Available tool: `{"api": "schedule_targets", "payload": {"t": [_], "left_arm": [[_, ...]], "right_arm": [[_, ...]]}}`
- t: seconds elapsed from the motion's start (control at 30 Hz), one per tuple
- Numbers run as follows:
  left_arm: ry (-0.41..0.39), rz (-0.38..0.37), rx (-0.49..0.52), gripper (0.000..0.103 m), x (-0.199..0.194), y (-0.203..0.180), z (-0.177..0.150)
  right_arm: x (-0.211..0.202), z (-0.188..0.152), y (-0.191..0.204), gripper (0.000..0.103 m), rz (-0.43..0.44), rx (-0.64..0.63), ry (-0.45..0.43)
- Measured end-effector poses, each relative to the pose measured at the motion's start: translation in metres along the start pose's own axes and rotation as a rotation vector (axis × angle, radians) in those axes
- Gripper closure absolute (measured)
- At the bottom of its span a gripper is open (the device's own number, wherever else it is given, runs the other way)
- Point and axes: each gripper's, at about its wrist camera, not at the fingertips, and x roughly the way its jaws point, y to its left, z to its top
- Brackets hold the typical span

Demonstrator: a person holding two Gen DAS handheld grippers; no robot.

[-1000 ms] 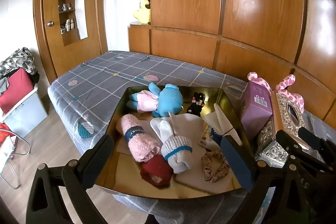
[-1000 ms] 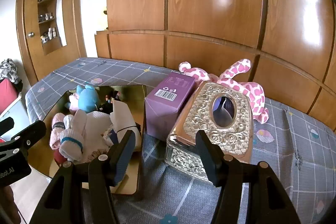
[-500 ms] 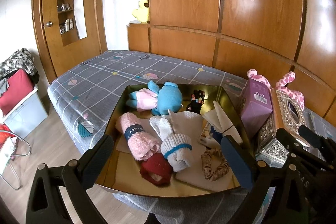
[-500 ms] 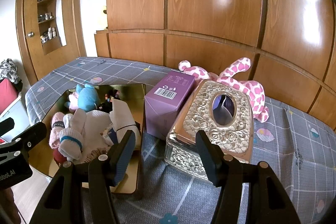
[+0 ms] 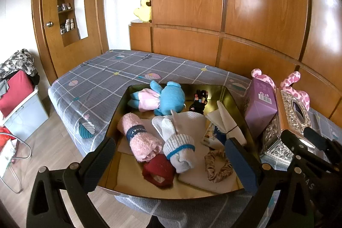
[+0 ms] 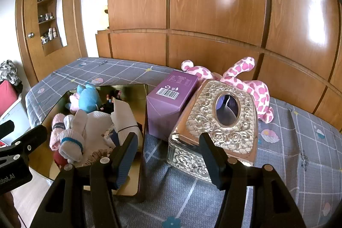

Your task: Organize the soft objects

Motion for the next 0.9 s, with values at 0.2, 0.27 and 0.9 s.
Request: {"api": "schedule_targets", "payload": {"t": [0.2,0.27,0.9], "left_arm": [[0.005,-0.001,0.004,0.000,0.0009,0.0000,-0.0003],[0.006,0.000,0.005,0.000,0.0009,-0.0001,-0.0006],[0.003,0.001,0.006,0.000,0.0009,0.0002,-0.0003]], "right_arm": [[0.0013,-0.0005,-0.0004,0.043,-0.003,0.005,0.004],[0.0013,-0.0003,-0.0006,0.043,-0.002,0.005,0.005],[0.0022,-0.0011,-0.0011,0.043,-0.004,0.007,0.008]]}}
